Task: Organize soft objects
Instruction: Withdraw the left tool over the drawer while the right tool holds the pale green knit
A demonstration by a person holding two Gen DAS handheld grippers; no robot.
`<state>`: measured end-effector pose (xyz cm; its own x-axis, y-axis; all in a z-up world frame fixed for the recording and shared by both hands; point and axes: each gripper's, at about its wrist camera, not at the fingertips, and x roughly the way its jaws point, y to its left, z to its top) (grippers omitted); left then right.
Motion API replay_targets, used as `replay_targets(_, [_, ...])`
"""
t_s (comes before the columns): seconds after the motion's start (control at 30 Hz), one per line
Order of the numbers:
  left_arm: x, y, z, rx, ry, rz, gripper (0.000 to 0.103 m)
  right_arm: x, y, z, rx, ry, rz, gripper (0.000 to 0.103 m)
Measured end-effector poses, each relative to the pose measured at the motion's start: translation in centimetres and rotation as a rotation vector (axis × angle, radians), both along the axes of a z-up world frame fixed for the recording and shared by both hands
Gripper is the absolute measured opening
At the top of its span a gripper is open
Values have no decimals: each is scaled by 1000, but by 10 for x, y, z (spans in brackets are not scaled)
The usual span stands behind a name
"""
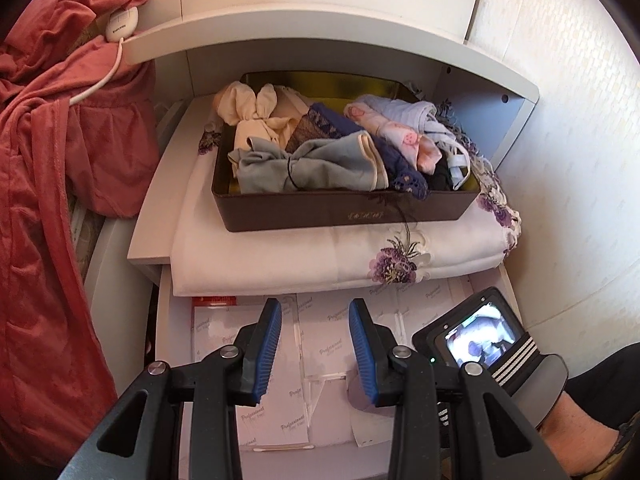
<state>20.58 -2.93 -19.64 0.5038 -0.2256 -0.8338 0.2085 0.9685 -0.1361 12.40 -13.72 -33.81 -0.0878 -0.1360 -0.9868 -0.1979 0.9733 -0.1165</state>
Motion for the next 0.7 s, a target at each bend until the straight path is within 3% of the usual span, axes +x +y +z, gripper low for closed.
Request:
replay_targets(0.4, [5,1,-43,9,134,-6,35,5,-21,2,22,9,-52,57])
replay_targets(0.7, [9,4,-89,-31,317,12,35,17,-62,14,78,-4,-223,64])
